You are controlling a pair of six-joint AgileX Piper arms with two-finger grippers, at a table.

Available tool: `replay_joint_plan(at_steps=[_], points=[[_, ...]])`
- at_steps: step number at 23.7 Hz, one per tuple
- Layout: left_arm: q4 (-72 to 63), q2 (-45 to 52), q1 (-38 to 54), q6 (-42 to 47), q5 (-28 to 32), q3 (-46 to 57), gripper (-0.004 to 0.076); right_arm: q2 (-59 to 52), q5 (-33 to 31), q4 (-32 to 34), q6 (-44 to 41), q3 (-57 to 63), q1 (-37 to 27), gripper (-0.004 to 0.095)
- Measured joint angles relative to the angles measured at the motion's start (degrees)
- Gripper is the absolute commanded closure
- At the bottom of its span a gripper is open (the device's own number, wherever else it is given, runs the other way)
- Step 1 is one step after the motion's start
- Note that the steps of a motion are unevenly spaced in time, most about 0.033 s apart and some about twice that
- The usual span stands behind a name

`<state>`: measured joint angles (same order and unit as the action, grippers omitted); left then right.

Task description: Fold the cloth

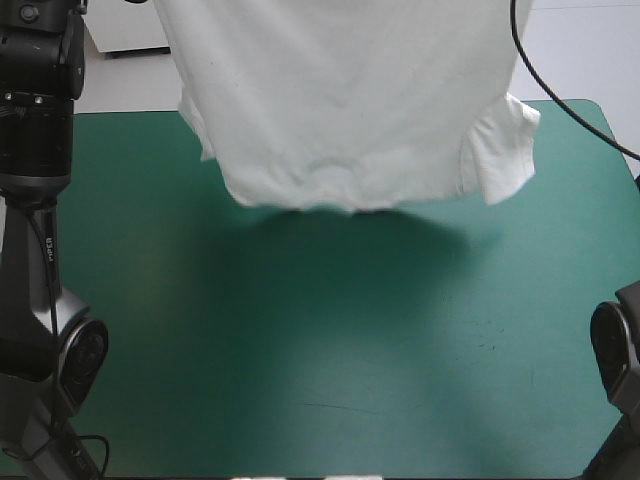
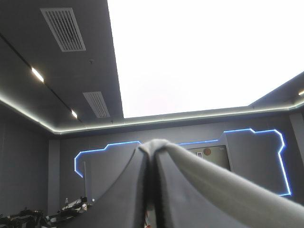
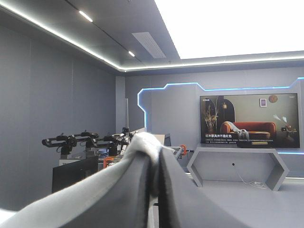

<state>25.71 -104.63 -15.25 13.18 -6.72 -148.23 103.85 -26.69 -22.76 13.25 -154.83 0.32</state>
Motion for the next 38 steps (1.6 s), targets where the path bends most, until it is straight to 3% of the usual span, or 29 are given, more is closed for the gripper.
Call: replay_joint_plan(at_steps=[4, 7, 10, 13, 15, 20, 25, 29, 38], points=[[-0.18, -1.10, 0.00, -0.23, -1.42, -0.11, 0.0733, 1.10, -1.95, -0.35, 0.26, -0.19, 0.00, 0.0919], [-1.20, -3.76, 0.53, -0.35, -8.28, -0.13, 0.0733, 3.31, -7.29, 0.18, -1.12, -0.19, 0.00, 0.0919], [-4.87, -8.02, 1.64, -0.35, -18.13, -0.13, 0.0733, 7.00, -15.82, 2.60, -5.19, -0.19, 0.00, 0.0919], [-9.69, -15.52, 2.30, -5.38, -37.72, 0.00, 0.0733, 15.37, -35.55, 6.72, -11.01, 0.22, 0.00, 0.0919], [-14.27, -19.37, 2.30, -8.07, -47.29, 0.00, 0.0733, 20.42, -43.55, 7.78, -12.63, 0.96, 0.00, 0.0919], [-22.29, -28.64, 2.69, -8.83, -61.12, 0.04, 0.0733, 24.00, -44.84, 8.93, -14.51, 10.33, 0.11, 0.0919], [-24.40, -30.31, 2.08, -8.44, -64.76, 3.62, 0.0732, 21.96, -44.66, 10.86, -14.54, 30.24, 0.18, 0.0919], [-24.44, -26.52, 0.41, -7.95, -63.72, 16.91, 0.0732, 17.14, -43.27, 11.09, -14.48, 42.25, 0.29, 0.0919], [-25.05, -1.42, -0.55, -4.86, -42.90, 63.63, 0.0733, 6.99, -39.80, 12.39, -14.18, 58.00, 0.29, 0.0917]])
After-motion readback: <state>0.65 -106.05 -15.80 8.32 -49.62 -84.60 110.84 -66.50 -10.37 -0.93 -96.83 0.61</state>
